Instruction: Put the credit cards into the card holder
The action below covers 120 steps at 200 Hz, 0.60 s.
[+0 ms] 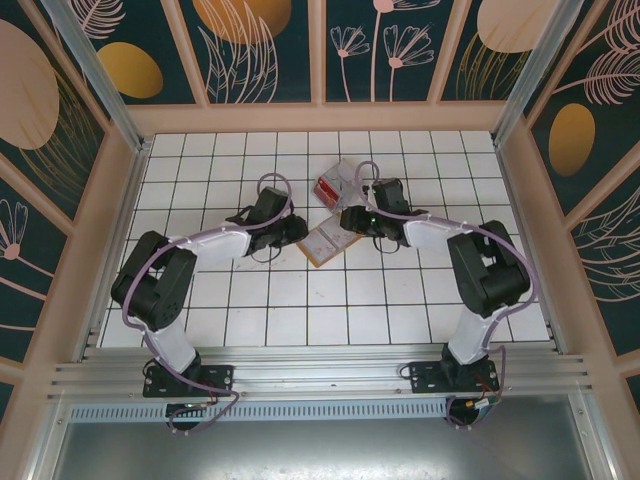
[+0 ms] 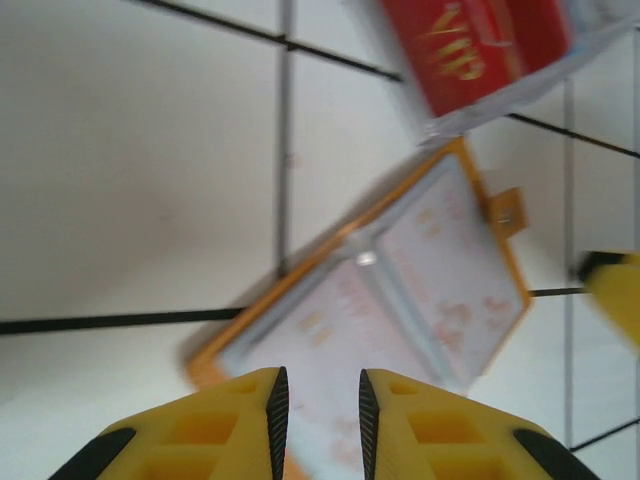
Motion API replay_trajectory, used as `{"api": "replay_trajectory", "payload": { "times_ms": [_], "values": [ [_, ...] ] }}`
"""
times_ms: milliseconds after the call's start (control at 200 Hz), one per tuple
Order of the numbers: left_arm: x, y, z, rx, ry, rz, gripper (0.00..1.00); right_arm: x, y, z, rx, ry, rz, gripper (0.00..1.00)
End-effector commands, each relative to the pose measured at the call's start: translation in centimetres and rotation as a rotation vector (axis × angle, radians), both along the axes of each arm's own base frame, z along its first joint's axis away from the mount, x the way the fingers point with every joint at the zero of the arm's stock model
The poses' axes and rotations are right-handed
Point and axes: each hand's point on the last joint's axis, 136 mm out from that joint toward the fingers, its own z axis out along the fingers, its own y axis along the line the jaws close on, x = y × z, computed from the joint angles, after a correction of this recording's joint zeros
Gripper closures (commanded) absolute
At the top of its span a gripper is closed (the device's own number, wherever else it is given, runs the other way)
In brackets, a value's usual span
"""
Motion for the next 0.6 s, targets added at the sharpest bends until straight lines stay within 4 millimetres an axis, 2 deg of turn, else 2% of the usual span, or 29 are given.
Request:
{"api": "replay_trajectory", "payload": {
  "times_ms": [0, 155, 430, 596],
  "values": [
    [-0.1, -2.9, 0.2, -0.029, 0.011, -0.065, 0.71, -0.7, 0.7, -0.9, 0.001, 0.044, 0.083, 0.55],
    [0.0, -4.5, -1.0, -0.032, 0.035, -0.092, 0.71, -0.3, 0.5, -2.1, -0.033, 0.055, 0.084, 0.55],
    [-0.3, -4.6, -4.3, -0.010, 0.098, -0.098, 0.71, 0.1, -0.6, -3.4, -0.109, 0.054, 0.056, 0.55],
    [-0.1, -4.7, -4.8, -0.004, 0.102, -0.099, 0.70, 0.0, -0.7, -3.6, -0.120, 0.053, 0.056, 0.55]
  ]
}}
